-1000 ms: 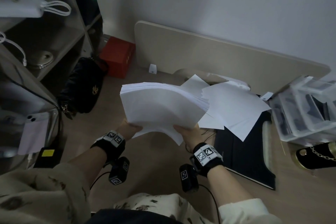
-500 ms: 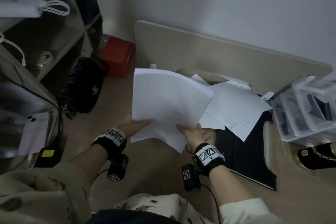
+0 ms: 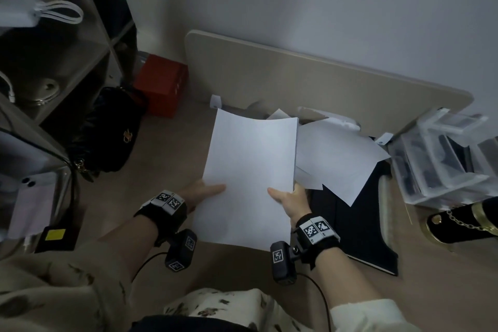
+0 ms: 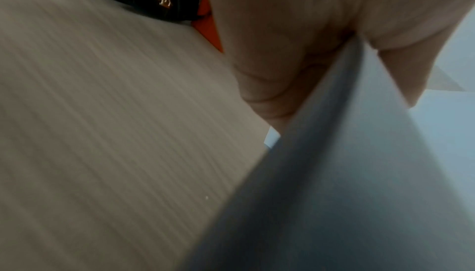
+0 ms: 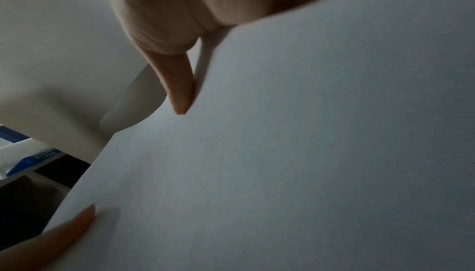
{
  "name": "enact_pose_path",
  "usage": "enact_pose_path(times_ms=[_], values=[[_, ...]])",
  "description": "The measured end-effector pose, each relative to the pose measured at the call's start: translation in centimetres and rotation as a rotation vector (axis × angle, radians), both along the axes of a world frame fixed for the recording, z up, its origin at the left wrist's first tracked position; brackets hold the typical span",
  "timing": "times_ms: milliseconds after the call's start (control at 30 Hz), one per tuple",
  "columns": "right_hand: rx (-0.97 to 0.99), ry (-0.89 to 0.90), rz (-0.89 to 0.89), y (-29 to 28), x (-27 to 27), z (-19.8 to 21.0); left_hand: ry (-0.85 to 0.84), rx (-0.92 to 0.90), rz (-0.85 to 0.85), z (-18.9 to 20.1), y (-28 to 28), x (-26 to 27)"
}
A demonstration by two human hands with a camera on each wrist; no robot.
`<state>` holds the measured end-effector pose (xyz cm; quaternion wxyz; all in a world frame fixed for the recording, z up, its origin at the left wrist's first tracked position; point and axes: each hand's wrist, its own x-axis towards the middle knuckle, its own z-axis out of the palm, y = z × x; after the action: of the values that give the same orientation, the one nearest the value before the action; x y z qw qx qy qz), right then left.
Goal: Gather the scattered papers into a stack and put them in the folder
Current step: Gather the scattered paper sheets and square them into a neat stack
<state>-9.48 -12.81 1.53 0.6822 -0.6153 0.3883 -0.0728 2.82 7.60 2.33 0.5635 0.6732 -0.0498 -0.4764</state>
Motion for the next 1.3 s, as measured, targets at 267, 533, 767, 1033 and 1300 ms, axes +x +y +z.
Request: enact_pose_path(times_ms=[267, 533, 767, 1033, 1300], values=[[-0.005, 0.085, 0.035, -1.3, 0.9, -2.5, -0.003, 0.134, 0.16, -1.8, -0.3, 1.3], [0.137, 0.336, -0.351, -5.3, 0.1, -6.5, 0.035, 0.254, 0.298, -4.8, 0.4, 2.7], [0.163, 0.263, -0.458, -6.5, 1.8, -5.7, 0.076, 0.291, 0.276, -7.6, 0.9, 3.4], [0.125, 0.026, -0.562, -4.8, 3.0, -5.2, 0.133, 0.253, 0.311, -7.6, 1.4, 3.2], [-0.217, 0.201, -0.282, -4.5, 3.5, -5.7, 0.147, 0.251, 0.323, -6.6, 1.5, 3.3]])
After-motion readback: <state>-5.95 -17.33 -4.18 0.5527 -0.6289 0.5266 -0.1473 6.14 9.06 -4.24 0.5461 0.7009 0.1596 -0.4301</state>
